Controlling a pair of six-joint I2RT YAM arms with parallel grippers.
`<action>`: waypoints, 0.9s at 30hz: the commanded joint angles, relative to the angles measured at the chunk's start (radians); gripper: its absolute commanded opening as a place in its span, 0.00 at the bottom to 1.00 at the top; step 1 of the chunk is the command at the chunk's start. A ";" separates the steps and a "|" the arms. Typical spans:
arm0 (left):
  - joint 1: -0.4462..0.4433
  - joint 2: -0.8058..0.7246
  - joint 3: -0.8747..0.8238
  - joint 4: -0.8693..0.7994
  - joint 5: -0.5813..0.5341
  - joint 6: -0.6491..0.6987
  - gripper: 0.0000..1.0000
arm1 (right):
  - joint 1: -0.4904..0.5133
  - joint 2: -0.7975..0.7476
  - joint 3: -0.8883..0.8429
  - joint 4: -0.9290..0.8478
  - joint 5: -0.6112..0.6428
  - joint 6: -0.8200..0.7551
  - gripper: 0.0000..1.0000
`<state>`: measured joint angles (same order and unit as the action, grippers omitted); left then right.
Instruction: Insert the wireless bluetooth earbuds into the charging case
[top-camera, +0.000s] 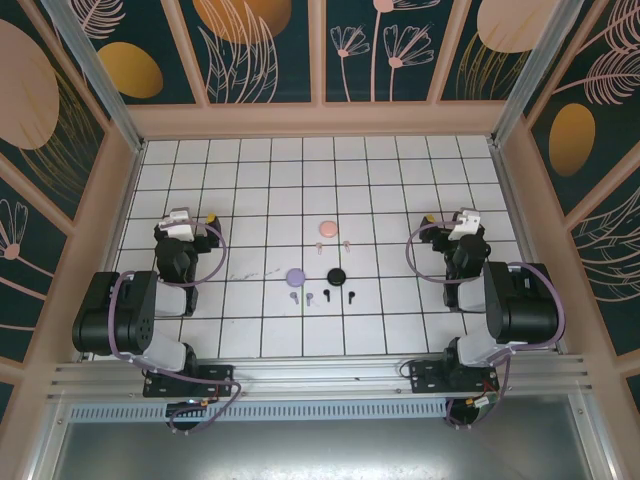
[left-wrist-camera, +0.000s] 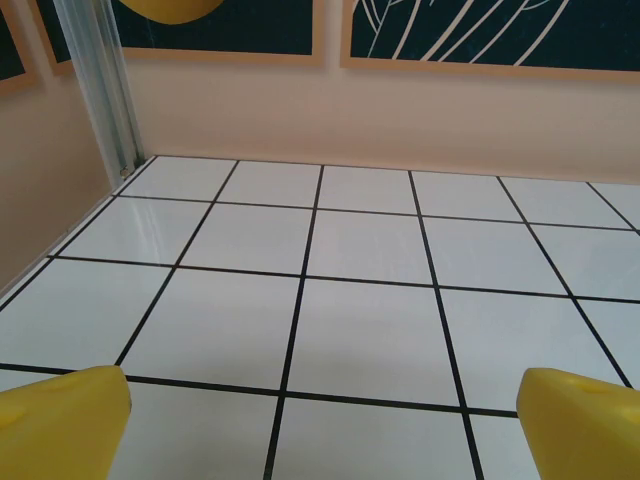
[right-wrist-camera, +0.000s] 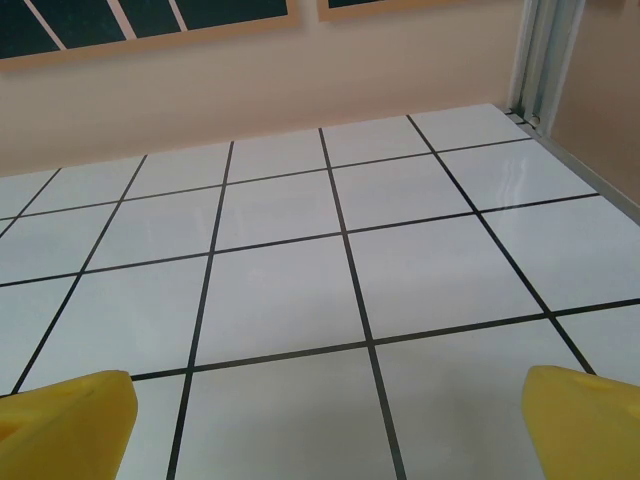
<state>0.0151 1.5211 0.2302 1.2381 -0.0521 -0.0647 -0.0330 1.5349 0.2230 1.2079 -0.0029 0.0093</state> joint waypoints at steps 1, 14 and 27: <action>0.005 0.002 0.009 0.034 0.017 -0.012 0.99 | -0.006 0.005 0.019 0.026 -0.029 0.006 0.99; 0.005 0.003 0.007 0.034 0.015 -0.013 0.99 | -0.007 0.004 0.019 0.025 -0.028 0.006 0.99; 0.005 -0.001 0.007 0.034 0.014 -0.013 0.99 | -0.006 0.004 0.017 0.026 -0.028 0.006 0.99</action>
<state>0.0151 1.5211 0.2302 1.2381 -0.0521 -0.0647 -0.0330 1.5349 0.2237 1.2079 -0.0029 0.0093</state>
